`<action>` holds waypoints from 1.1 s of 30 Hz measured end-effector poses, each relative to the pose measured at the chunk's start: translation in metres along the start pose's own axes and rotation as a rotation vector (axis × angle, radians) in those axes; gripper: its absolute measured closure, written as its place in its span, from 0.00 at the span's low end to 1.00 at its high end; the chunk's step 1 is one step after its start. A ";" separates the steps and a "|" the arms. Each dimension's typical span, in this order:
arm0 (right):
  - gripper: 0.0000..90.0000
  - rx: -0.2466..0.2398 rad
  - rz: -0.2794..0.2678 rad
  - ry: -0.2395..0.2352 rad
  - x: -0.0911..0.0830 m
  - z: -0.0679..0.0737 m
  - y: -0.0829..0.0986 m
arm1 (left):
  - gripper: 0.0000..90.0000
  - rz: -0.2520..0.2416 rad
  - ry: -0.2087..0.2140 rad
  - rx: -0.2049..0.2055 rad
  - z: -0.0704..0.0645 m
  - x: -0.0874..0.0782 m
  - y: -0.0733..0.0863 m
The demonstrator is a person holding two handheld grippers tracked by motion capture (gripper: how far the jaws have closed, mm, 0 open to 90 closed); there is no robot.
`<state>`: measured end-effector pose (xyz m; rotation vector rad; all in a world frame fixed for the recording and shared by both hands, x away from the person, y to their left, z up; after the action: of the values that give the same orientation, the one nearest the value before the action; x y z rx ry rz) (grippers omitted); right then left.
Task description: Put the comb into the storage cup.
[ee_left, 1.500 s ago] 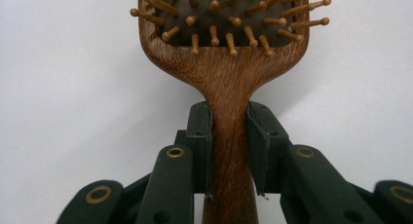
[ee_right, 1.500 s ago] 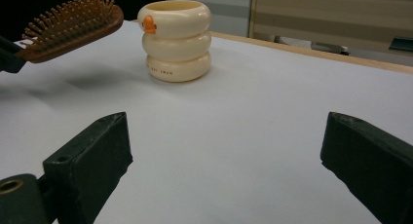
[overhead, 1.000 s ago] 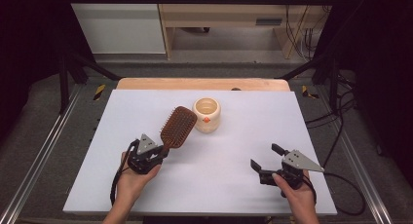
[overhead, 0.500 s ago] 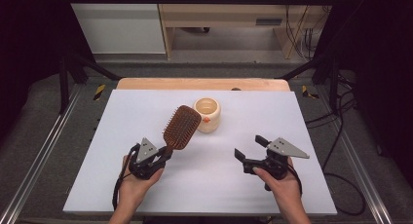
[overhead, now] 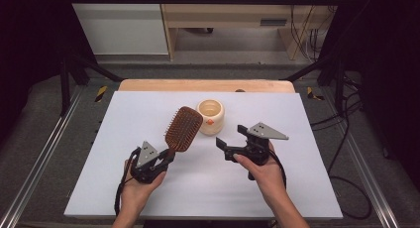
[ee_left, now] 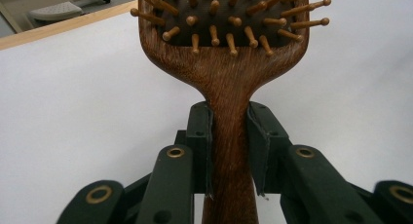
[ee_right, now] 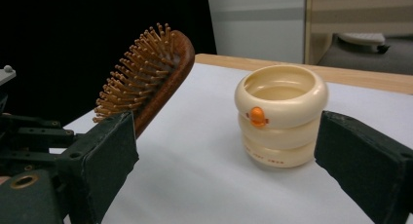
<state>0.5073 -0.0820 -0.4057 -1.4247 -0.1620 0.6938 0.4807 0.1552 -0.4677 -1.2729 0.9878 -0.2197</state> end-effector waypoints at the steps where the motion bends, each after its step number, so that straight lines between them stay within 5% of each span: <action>1: 0.09 0.006 0.006 -0.004 0.002 0.001 0.000 | 0.81 -0.005 -0.002 -0.004 0.001 -0.001 -0.001; 11: 0.09 0.040 0.038 -0.061 0.024 0.024 -0.007 | 0.81 -0.034 -0.006 0.001 -0.002 -0.003 -0.004; 33: 0.11 0.129 0.010 -0.154 0.030 0.047 -0.015 | 0.81 -0.076 0.017 0.017 -0.017 -0.005 -0.011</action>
<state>0.5128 -0.0264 -0.3924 -1.2498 -0.2271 0.8087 0.4693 0.1431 -0.4548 -1.2957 0.9507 -0.2973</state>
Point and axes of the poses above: each handheld gripper's, and its own axes: x roughly forward along the jaws, y roughly out of its underside, z roughly to its left, the point moved 7 cm from there along x, roughly forward along the jaws, and after that the axes turned 9 degrees about y, right-handed, at the moved point
